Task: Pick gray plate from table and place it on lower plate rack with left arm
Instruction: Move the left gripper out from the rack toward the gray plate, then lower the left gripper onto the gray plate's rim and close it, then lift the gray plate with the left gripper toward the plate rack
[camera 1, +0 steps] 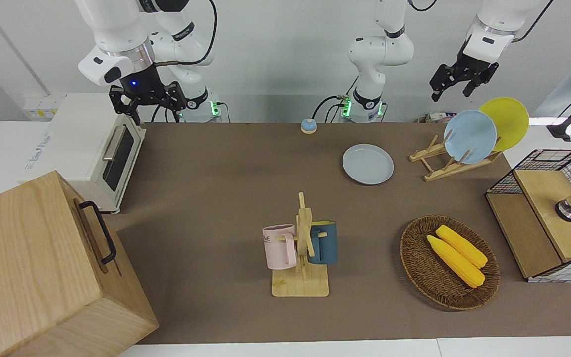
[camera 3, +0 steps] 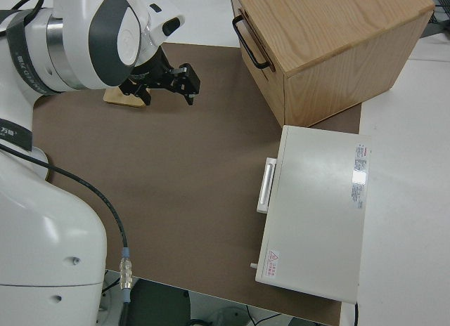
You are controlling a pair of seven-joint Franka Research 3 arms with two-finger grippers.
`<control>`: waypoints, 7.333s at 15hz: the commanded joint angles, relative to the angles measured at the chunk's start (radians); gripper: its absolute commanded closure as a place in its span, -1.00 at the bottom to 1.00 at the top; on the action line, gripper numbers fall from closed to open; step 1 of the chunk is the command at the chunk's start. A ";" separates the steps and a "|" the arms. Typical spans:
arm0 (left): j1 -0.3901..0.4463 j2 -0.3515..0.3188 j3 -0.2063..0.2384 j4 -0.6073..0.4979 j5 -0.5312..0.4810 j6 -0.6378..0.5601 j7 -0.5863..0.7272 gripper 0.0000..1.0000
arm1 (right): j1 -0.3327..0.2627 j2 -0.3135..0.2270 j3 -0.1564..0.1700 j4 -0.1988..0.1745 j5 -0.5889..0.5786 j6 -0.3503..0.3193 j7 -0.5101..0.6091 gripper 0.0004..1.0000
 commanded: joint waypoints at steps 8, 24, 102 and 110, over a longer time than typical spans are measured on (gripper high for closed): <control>-0.017 -0.017 0.013 -0.152 0.007 0.148 -0.022 -0.98 | -0.026 -0.002 0.024 0.010 -0.004 -0.017 0.014 -0.97; -0.017 -0.010 0.001 -0.421 -0.045 0.442 -0.039 -0.98 | -0.026 -0.002 0.024 0.010 -0.002 -0.017 0.014 -0.97; 0.001 0.133 -0.027 -0.281 0.336 0.061 -0.188 1.00 | -0.026 -0.002 0.024 0.010 -0.002 -0.017 0.014 -0.97; 0.000 0.136 -0.087 -0.282 0.616 0.003 -0.255 1.00 | -0.026 -0.002 0.024 0.010 -0.002 -0.017 0.014 -0.97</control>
